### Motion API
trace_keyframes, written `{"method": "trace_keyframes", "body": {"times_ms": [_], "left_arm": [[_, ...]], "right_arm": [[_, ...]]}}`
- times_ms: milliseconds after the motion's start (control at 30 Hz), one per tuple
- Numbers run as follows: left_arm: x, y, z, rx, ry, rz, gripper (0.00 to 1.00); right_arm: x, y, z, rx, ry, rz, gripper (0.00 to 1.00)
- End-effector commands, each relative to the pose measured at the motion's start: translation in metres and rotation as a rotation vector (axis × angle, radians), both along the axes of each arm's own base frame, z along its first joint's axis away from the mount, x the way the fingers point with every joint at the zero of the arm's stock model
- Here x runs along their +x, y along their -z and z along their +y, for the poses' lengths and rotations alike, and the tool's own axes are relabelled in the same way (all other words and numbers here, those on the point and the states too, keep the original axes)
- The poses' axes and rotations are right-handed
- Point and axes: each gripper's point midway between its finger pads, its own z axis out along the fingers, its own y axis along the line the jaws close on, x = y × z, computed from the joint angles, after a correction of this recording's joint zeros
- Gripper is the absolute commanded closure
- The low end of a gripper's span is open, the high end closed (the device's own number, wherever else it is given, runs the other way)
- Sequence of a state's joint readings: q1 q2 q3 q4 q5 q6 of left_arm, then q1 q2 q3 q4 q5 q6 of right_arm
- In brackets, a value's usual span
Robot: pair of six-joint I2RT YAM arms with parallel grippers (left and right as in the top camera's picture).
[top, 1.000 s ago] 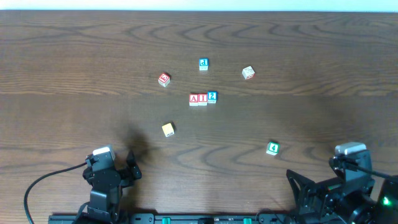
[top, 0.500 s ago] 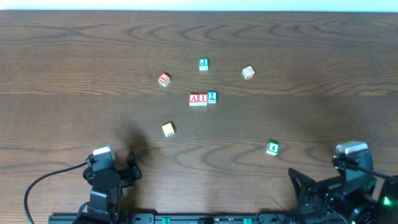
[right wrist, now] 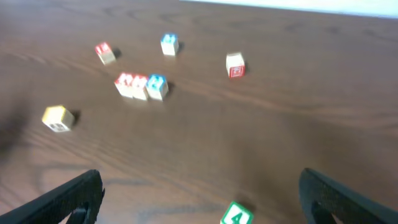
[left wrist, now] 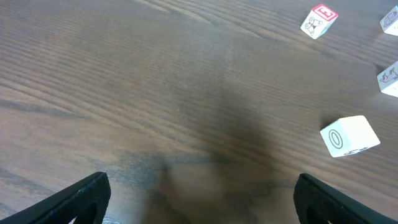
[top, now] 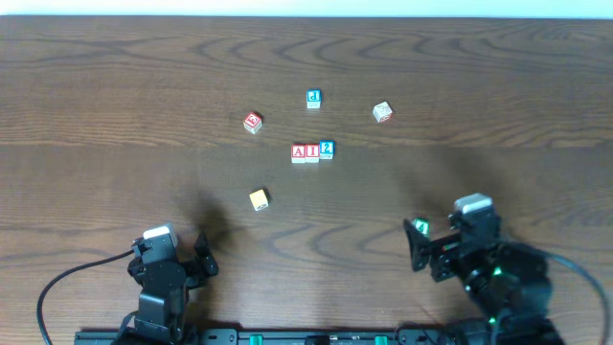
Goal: Spell out Ai2
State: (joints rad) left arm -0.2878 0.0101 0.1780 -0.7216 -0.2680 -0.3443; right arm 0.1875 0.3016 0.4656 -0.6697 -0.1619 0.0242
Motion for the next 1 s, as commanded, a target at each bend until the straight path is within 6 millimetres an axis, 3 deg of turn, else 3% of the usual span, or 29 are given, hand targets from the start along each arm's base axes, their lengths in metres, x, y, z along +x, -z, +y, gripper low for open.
{"method": "trace_keyframes", "body": {"times_ms": [0, 233, 467, 967], "left_arm": [[-0.001, 0.004, 0.002, -0.008, -0.018, 0.007, 0.05], [-0.001, 0.004, 0.002, -0.008, -0.018, 0.007, 0.05], [-0.001, 0.004, 0.002, -0.008, -0.018, 0.007, 0.05], [-0.001, 0.004, 0.002, -0.008, -0.018, 0.007, 0.05]], "right_arm": [[-0.005, 0.033, 0.001, -0.012, -0.015, 0.019, 0.01], [-0.013, 0.093, 0.0, 0.011, 0.006, 0.085, 0.01], [-0.011, 0.086, -0.011, -0.018, 0.056, 0.029, 0.01], [-0.012, 0.086, -0.01, -0.017, 0.054, 0.029, 0.01]]}}
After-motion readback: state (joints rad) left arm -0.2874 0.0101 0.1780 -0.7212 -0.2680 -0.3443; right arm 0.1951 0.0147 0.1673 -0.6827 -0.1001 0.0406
